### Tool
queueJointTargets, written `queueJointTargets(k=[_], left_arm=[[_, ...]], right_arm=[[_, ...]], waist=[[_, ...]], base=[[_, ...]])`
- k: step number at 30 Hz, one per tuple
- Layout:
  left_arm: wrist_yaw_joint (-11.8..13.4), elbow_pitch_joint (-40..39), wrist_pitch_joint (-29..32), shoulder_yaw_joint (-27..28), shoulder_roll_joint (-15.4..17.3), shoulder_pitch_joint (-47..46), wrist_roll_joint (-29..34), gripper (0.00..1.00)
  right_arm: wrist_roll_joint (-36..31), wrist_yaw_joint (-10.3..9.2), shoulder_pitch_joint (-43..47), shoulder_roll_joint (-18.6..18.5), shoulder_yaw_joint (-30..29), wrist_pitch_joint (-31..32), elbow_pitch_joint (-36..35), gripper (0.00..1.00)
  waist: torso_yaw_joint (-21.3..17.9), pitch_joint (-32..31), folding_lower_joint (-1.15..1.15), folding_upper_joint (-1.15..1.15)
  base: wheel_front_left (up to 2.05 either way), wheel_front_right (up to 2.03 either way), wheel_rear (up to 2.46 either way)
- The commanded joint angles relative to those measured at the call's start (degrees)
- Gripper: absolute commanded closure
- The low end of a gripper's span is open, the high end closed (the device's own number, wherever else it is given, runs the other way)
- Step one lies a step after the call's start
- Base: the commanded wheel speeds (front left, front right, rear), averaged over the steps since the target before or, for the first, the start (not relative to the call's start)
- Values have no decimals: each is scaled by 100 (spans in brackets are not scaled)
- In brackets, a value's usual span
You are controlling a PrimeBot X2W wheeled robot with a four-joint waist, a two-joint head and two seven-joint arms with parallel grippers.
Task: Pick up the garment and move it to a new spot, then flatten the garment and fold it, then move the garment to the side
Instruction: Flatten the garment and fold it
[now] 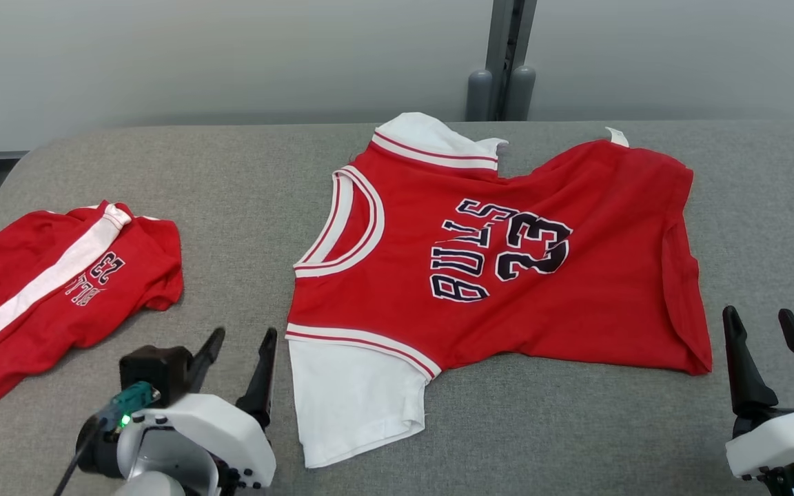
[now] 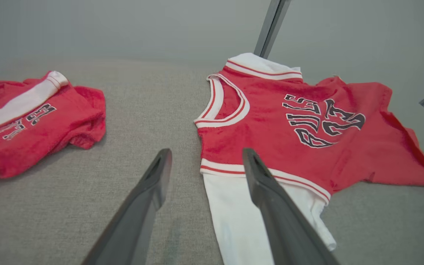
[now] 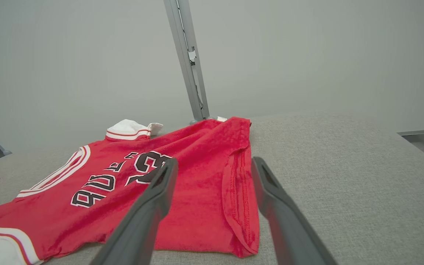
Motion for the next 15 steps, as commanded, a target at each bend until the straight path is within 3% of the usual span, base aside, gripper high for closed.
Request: queueJointTargets(k=[1, 9, 15], left_arm=[[-68, -61, -113, 53, 53, -107, 67, 0], [-160, -278, -1077, 489, 193, -159, 318, 0], [-310, -313, -1443, 685, 245, 29, 486, 0]], right_arm=[[-46, 12, 19, -4, -3, -71, -50, 0], [-202, 12, 15, 101, -52, -331, -353, 0], [-268, 12, 97, 191, -7, -419, -531, 0]], waist=[[-8, -31, 0, 0], [-95, -227, 0, 0], [-194, -324, 0, 0]], base=[[0, 0, 0], [0, 0, 0], [0, 0, 0]])
